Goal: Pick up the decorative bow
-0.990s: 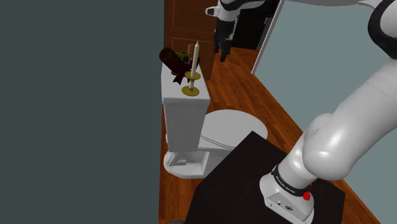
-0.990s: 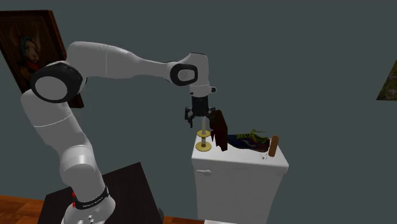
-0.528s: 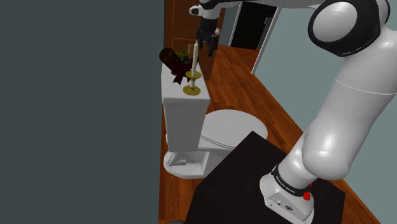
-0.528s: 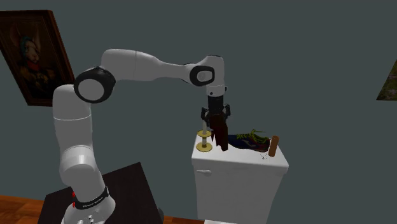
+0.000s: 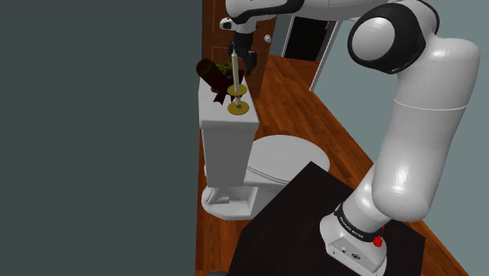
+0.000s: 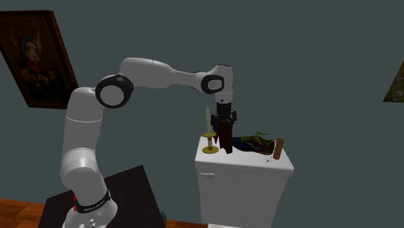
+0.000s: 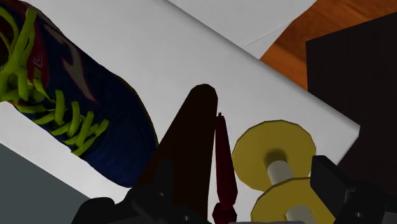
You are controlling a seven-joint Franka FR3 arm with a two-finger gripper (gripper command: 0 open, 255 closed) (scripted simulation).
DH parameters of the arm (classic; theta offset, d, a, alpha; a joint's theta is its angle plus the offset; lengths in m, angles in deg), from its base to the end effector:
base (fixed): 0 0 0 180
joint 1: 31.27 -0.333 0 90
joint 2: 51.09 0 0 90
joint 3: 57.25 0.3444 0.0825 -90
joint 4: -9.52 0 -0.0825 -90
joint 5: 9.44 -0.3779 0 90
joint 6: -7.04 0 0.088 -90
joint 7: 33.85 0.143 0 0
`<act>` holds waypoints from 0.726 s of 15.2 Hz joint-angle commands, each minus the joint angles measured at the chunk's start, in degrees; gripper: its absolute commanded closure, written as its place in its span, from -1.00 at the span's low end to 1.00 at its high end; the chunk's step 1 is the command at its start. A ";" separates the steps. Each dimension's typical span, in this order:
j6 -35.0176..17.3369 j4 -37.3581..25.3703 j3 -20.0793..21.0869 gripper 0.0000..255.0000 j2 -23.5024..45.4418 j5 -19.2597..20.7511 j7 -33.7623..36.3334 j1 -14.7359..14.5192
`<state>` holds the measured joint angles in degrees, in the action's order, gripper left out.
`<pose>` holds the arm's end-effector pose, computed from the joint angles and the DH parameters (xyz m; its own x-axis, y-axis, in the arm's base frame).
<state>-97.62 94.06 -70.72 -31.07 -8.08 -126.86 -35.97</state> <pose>0.6637 -0.0843 0.4761 0.0802 0.9914 -0.1031 0.9968 -0.0802 0.0046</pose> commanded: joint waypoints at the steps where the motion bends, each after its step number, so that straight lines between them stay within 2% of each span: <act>1: -1.57 1.39 0.04 -1.00 0.20 -0.02 0.02 -0.02; 4: -2.73 2.43 0.07 -1.00 0.32 -0.03 0.09 -0.04; 5: -2.66 2.32 0.04 1.00 0.35 -0.05 0.01 0.02; 11: -2.75 2.79 0.05 1.00 -0.02 0.04 0.10 -0.08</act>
<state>-100.43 96.67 -70.72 -31.27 -8.03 -126.76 -36.03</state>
